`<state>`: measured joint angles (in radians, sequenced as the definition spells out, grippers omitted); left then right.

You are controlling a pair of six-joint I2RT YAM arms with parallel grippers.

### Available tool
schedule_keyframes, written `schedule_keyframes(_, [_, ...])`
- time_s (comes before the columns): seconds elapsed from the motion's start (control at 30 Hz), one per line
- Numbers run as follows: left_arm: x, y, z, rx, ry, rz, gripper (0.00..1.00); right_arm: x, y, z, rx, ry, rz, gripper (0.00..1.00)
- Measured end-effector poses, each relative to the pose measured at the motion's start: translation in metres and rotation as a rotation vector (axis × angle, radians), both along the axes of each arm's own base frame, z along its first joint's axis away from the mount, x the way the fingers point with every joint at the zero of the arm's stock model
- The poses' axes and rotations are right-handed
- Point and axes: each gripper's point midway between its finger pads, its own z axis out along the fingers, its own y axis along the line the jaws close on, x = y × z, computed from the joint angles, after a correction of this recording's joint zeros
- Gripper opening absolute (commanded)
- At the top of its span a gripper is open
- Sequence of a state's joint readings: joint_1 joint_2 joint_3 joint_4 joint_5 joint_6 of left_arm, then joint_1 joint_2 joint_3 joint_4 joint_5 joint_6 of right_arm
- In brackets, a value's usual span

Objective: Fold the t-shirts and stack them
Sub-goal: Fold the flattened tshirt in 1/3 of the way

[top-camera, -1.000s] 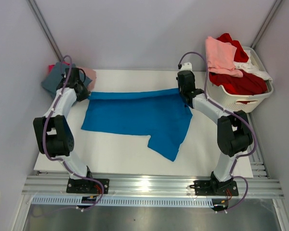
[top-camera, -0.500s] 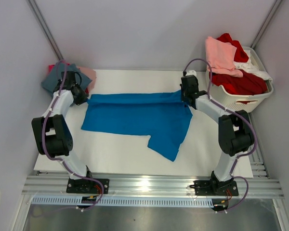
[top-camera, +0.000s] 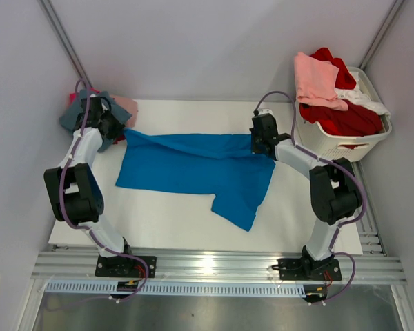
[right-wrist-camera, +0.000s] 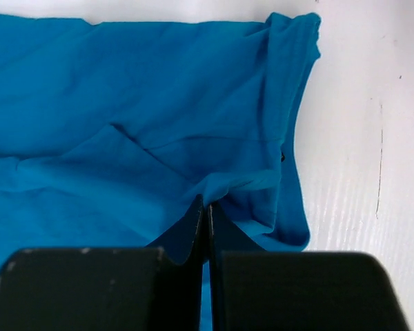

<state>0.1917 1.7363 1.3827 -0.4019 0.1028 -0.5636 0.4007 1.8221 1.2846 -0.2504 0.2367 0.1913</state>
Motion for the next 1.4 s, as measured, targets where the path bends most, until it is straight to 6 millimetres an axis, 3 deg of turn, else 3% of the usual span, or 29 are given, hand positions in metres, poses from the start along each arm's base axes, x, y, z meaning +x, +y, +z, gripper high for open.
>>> schedule_keyframes(0.5, [0.025,-0.023,0.036,-0.047,-0.195,-0.148,0.01,-0.009,0.0,-0.032,-0.001,0.09,-0.026,0.0])
schedule_keyframes(0.73, [0.015,-0.04,0.06,-0.032,-0.345,-0.262,0.03,-0.01,0.001,-0.035,-0.004,0.096,-0.025,0.0])
schedule_keyframes(1.07, [0.018,-0.033,0.025,-0.02,-0.209,-0.214,0.01,-0.01,0.0,-0.035,-0.005,0.097,-0.025,0.0])
schedule_keyframes(1.27, [0.012,-0.001,0.002,0.038,-0.109,-0.076,0.01,-0.01,0.0,-0.035,-0.004,0.097,-0.025,0.0])
schedule_keyframes(1.4, [-0.012,0.023,-0.034,0.059,-0.005,0.021,0.01,-0.01,-0.001,-0.038,-0.007,0.103,-0.027,0.0])
